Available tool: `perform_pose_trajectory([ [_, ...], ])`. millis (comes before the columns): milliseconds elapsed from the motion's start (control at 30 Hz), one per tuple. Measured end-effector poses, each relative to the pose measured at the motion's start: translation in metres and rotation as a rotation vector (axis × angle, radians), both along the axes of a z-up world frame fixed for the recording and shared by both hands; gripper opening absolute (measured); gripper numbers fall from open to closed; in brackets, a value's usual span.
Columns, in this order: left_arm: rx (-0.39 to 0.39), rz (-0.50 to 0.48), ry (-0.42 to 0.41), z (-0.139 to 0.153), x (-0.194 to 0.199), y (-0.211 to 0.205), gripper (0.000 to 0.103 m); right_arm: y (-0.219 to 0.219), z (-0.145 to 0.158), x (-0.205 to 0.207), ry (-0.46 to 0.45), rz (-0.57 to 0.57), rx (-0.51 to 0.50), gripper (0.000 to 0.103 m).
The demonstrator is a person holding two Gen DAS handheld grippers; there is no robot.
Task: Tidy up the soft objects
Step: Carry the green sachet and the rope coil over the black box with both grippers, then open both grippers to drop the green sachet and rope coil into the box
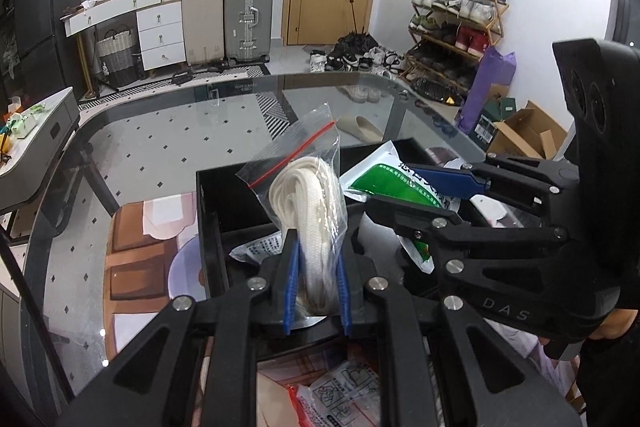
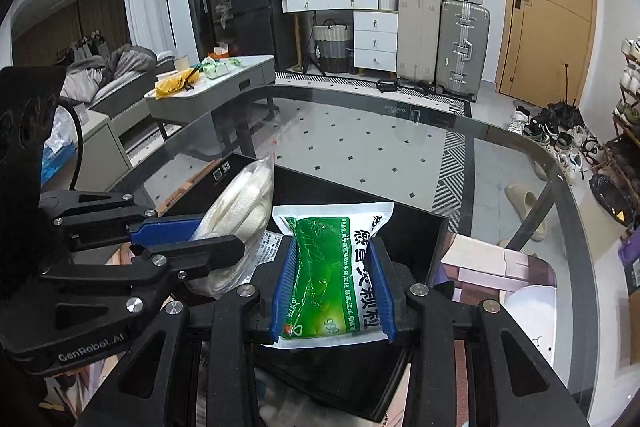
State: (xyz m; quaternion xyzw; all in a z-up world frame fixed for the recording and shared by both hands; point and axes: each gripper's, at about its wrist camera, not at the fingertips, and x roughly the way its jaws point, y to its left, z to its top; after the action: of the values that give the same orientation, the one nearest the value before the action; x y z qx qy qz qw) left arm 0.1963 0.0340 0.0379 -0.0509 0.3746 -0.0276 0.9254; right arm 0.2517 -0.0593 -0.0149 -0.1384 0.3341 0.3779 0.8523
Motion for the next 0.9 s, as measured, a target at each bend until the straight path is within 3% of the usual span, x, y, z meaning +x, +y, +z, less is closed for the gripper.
perform_pose_trajectory([
  [233,-0.011,0.011,0.017,-0.007,0.003,0.002,0.015,0.01,-0.009,0.004,-0.01,0.003,-0.034,0.036],
  [400,-0.029,0.016,0.019,-0.005,-0.002,0.006,0.022,0.003,-0.003,-0.001,-0.045,0.002,-0.012,0.049],
  [467,-0.055,0.019,0.012,-0.001,-0.008,0.011,0.048,-0.005,0.005,-0.005,-0.065,-0.017,0.01,0.053],
  [533,-0.073,0.02,-0.006,0.004,-0.016,0.013,0.051,-0.013,0.012,-0.011,-0.069,-0.027,0.03,0.058],
  [633,-0.094,0.027,-0.017,0.01,-0.025,0.016,0.052,-0.028,0.022,-0.021,-0.087,-0.05,0.052,0.081],
  [667,-0.099,0.03,-0.021,0.011,-0.029,0.017,0.057,-0.033,0.025,-0.025,-0.088,-0.058,0.065,0.092],
  [700,-0.102,0.035,-0.026,0.011,-0.033,0.018,0.061,-0.038,0.028,-0.03,-0.092,-0.069,0.074,0.095],
  [767,-0.124,0.033,-0.057,0.014,-0.044,0.021,0.089,-0.048,0.031,-0.038,-0.102,-0.09,0.085,0.101],
  [833,-0.113,0.074,-0.099,0.017,-0.056,0.023,0.103,-0.057,0.031,-0.046,-0.088,-0.11,0.102,0.102],
  [900,-0.113,0.085,-0.129,0.019,-0.067,0.025,0.103,-0.065,0.029,-0.051,-0.061,-0.129,0.114,0.102],
])
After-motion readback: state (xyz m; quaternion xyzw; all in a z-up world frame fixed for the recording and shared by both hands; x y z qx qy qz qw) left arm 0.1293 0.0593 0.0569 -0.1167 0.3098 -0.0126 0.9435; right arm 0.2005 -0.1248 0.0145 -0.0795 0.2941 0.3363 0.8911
